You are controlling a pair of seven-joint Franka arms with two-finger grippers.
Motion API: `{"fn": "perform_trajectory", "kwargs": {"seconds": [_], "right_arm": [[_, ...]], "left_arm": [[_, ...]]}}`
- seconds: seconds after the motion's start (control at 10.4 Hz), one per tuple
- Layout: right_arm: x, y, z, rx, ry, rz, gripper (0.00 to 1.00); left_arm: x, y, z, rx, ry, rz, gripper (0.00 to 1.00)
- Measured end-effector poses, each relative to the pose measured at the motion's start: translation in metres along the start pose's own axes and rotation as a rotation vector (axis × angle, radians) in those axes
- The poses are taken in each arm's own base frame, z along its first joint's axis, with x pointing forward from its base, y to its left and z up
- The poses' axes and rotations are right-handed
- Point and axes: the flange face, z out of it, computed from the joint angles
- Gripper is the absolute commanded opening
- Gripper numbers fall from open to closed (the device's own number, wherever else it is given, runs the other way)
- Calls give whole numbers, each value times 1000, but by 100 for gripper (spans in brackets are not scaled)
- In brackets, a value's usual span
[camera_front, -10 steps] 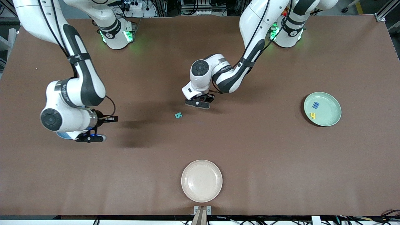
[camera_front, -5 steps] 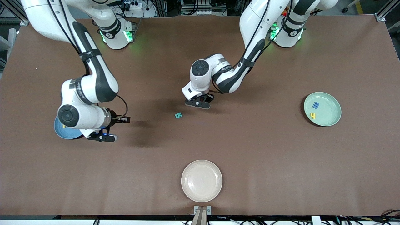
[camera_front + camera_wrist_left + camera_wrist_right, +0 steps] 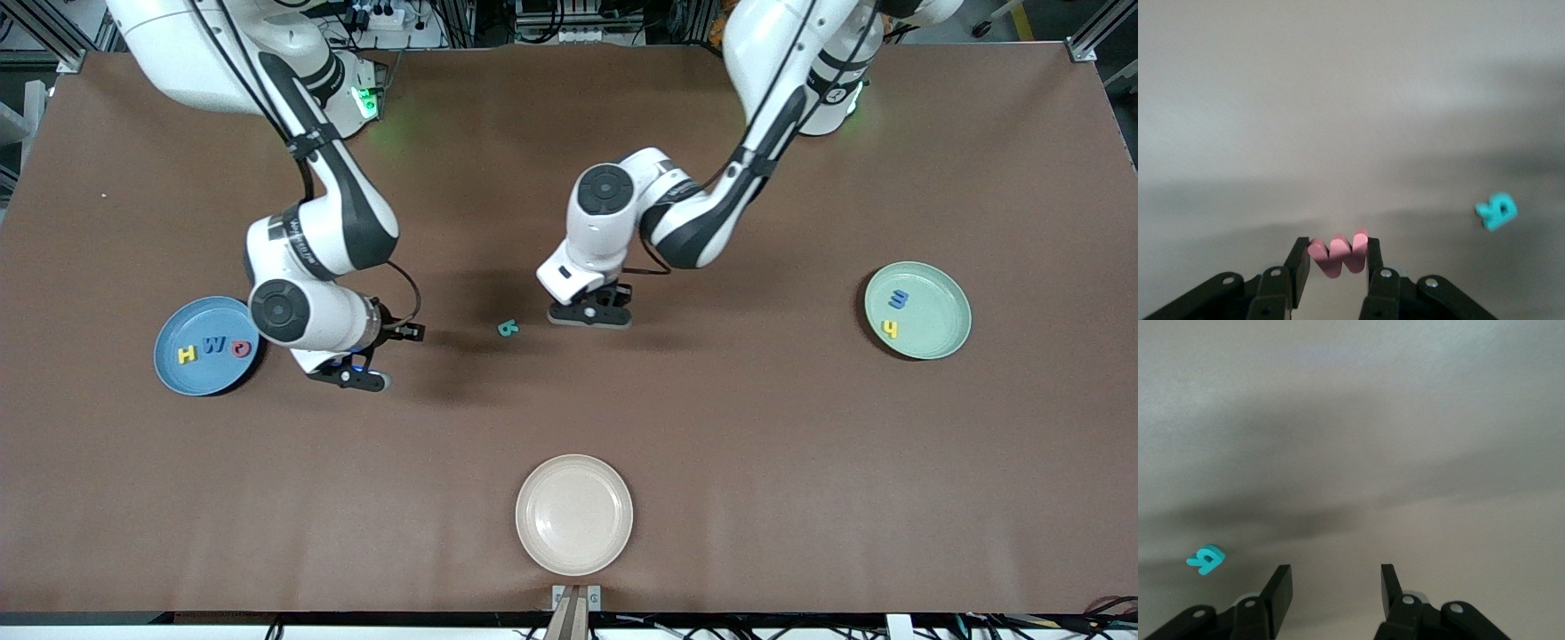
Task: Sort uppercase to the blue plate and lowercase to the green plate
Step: 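Carry the pink w to the green plate while the right gripper reaches the R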
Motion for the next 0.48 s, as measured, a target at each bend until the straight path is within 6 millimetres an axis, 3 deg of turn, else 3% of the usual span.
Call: {"fn": "perform_trajectory", "kwargs": {"seconds": [0.29,0.48], "right_arm": [[-25,-32,45,9,37,70,62],[-44,-59,54,13,49,145,63]], "left_arm": [[62,-84,-50,19,41,-7,0],[94,-152,-78,21,23,21,0]]}}
